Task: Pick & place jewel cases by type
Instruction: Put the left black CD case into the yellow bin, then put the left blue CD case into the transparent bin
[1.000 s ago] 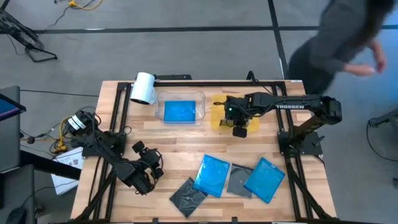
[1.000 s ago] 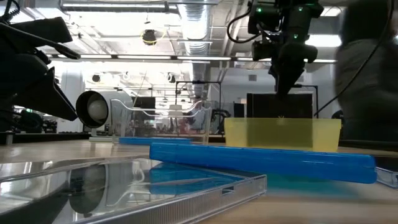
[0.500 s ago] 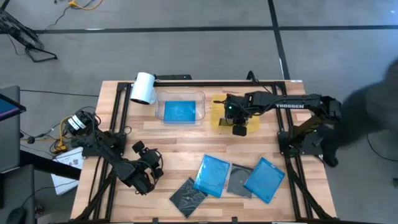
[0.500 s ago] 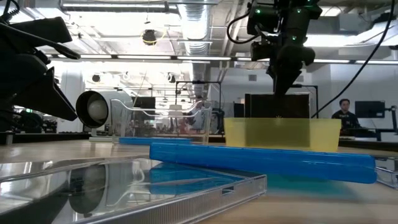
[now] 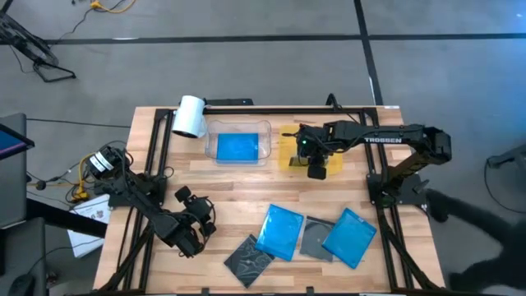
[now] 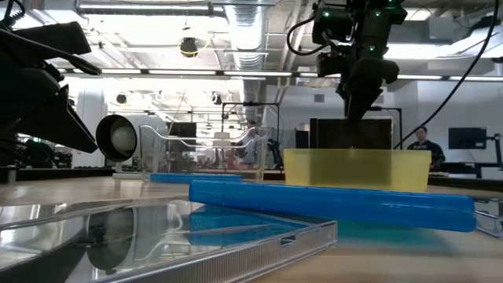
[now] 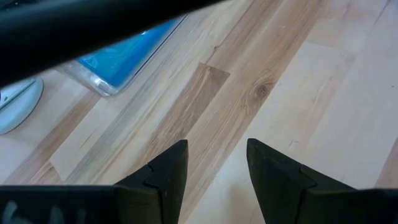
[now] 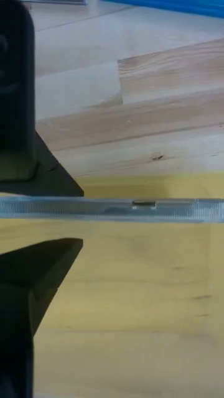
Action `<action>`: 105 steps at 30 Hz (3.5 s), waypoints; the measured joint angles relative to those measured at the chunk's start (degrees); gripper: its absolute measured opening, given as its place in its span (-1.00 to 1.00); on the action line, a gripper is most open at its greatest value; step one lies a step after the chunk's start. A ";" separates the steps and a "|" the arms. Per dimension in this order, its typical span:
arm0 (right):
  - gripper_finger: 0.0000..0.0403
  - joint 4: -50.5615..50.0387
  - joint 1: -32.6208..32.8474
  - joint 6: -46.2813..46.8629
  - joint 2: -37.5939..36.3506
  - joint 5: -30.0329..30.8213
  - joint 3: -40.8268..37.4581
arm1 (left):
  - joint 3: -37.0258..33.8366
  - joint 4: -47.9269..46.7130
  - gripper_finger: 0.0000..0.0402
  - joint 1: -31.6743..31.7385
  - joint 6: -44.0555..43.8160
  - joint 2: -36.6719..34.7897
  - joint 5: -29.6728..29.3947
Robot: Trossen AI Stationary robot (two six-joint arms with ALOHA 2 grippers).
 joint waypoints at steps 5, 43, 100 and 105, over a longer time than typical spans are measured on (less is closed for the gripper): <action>-0.22 -0.05 0.00 -0.03 0.00 0.09 0.00 | 0.00 0.00 -0.20 0.00 0.00 0.00 0.00; -0.16 3.44 -1.81 -2.67 0.00 6.62 0.02 | 0.00 0.87 -0.20 0.00 0.00 0.00 -0.11; -0.29 16.68 40.88 28.60 -0.87 27.20 2.71 | 0.02 45.59 -0.20 9.62 44.16 -0.41 12.59; -0.27 20.27 46.17 30.70 4.32 32.41 0.44 | 0.02 52.34 -0.20 15.12 46.58 -0.41 23.84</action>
